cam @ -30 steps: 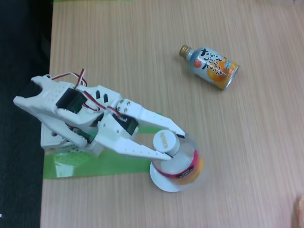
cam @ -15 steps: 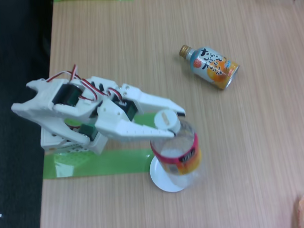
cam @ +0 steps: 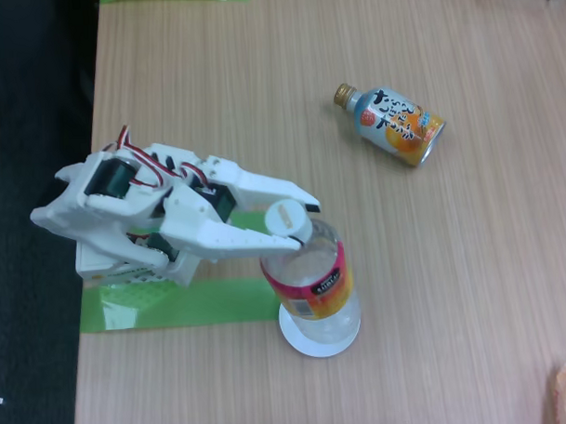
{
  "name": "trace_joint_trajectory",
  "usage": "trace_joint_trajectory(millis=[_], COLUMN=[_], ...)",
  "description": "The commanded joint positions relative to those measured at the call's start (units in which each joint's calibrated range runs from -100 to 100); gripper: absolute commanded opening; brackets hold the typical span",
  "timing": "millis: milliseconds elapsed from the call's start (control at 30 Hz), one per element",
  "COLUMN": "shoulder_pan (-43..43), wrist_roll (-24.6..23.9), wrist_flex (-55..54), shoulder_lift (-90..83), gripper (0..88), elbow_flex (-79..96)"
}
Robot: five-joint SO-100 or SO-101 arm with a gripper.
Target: Pick up the plastic bottle and stand it up on the white place
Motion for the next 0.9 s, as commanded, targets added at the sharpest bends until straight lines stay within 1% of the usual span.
trace_joint_trajectory(millis=[0,633,867], shoulder_pan=[0.03,-0.04,-5.23], wrist_roll=[0.03,0.03,0.03], wrist_flex=[-0.20,-0.28,-0.28], shoulder_lift=[0.08,0.08,0.08], gripper=[7.3,7.3,7.3], elbow_flex=[1.21,6.37,7.19])
